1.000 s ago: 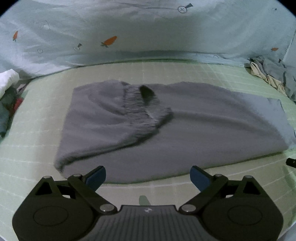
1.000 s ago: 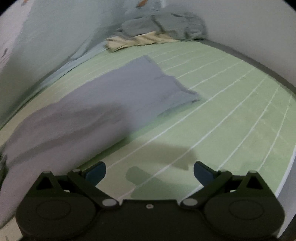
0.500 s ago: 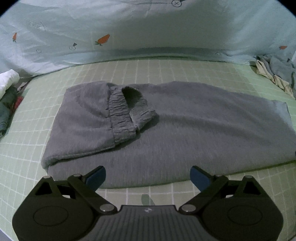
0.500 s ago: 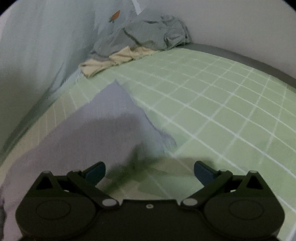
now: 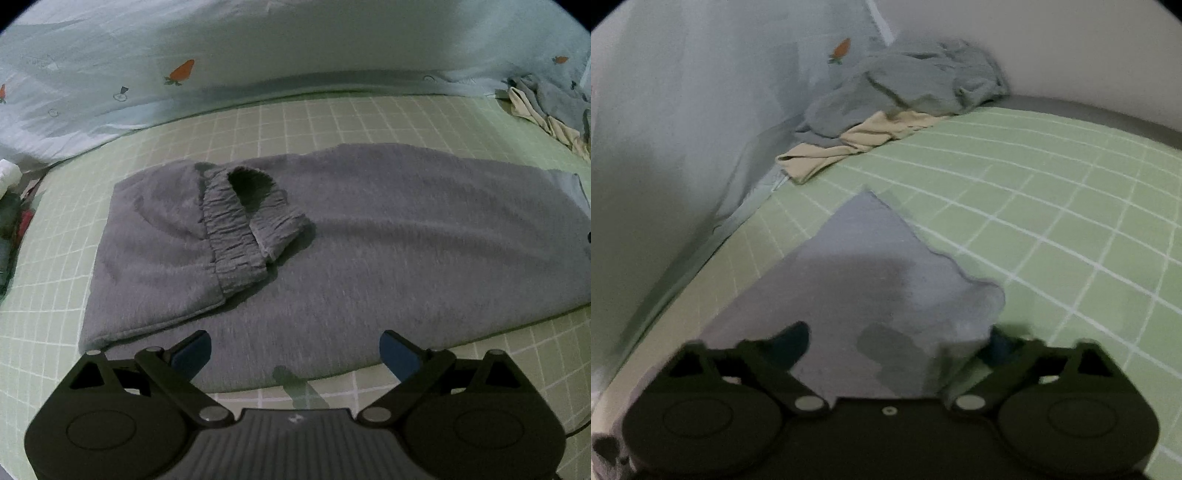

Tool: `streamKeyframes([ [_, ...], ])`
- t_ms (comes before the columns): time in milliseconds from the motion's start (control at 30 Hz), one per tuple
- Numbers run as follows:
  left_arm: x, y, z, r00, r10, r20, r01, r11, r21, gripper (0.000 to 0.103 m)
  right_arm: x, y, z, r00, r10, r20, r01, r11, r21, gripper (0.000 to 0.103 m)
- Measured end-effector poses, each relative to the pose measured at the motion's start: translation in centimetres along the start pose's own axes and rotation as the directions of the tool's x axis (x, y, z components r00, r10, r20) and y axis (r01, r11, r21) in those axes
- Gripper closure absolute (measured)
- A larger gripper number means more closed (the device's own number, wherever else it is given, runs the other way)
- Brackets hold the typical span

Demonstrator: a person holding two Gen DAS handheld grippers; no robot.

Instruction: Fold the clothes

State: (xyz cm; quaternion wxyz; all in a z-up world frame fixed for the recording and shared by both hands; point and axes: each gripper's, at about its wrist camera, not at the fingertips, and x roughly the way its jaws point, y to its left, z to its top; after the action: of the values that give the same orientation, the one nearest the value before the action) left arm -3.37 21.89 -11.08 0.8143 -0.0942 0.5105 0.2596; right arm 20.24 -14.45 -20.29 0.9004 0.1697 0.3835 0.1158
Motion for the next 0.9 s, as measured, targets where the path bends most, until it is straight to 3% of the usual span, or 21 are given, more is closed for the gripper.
streamKeyframes([
  [67, 0.1, 0.3, 0.1, 1.0, -0.007, -0.001, 0.007, 1.0, -0.009, 0.006, 0.2, 0.7, 0.1, 0.999, -0.046, 0.003, 0.046, 0.998, -0.044, 0.048],
  [100, 0.1, 0.5, 0.0, 1.0, -0.011, -0.001, 0.011, 1.0, -0.015, 0.006, 0.3, 1.0, 0.2, 0.998, -0.068, 0.004, 0.068, 0.996, -0.064, 0.056],
  [167, 0.1, 0.9, 0.0, 1.0, -0.018, -0.001, 0.018, 0.999, -0.029, 0.006, 0.7, 1.4, 0.6, 0.996, -0.088, -0.009, 0.087, 0.992, -0.093, 0.089],
  [200, 0.1, 1.1, 0.0, 1.0, -0.021, 0.001, 0.021, 0.999, -0.034, 0.006, 0.9, 1.5, 0.9, 0.996, -0.084, -0.024, 0.082, 0.992, -0.1, 0.091],
  [300, -0.1, 1.9, -0.1, 0.999, -0.031, 0.008, 0.032, 0.998, -0.051, 0.006, 0.3, 3.6, 1.5, 0.997, -0.074, 0.007, 0.074, 0.976, -0.207, 0.092],
  [400, -0.2, 2.7, -0.2, 0.999, -0.033, 0.02, 0.034, 0.996, -0.079, 0.006, -1.7, 8.3, 1.1, 0.997, -0.009, 0.075, 0.041, 0.896, -0.442, 0.093],
  [533, 0.0, 3.4, -0.3, 0.998, -0.051, 0.021, 0.054, 0.99, -0.129, 0.006, -5.0, 15.8, -1.9, 0.984, 0.171, 0.053, -0.079, 0.682, -0.727, 0.093],
  [633, 0.0, 3.8, -0.6, 0.998, -0.054, 0.029, 0.058, 0.987, -0.153, 0.006, -6.4, 20.2, -6.3, 0.96, 0.255, -0.116, -0.225, 0.454, -0.862, 0.091],
  [667, 0.0, 3.9, -0.8, 0.998, -0.052, 0.032, 0.057, 0.986, -0.16, 0.006, -6.3, 20.9, -7.8, 0.954, 0.243, -0.176, -0.265, 0.406, -0.875, 0.088],
  [733, -0.2, 4.3, -1.2, 0.998, -0.048, 0.039, 0.054, 0.983, -0.177, 0.006, -6.1, 21.4, -9.7, 0.949, 0.196, -0.246, -0.303, 0.369, -0.879, 0.081],
  [833, -0.2, 5.1, -2.1, 0.999, -0.042, 0.035, 0.048, 0.975, -0.215, 0.006, -7.1, 21.2, -10.1, 0.948, 0.199, -0.248, -0.309, 0.386, -0.869, 0.059],
  [900, 0.0, 5.7, -2.6, 0.999, -0.044, 0.02, 0.047, 0.969, -0.244, 0.006, -7.6, 21.2, -9.1, 0.947, 0.216, -0.24, -0.312, 0.427, -0.849, 0.052],
])
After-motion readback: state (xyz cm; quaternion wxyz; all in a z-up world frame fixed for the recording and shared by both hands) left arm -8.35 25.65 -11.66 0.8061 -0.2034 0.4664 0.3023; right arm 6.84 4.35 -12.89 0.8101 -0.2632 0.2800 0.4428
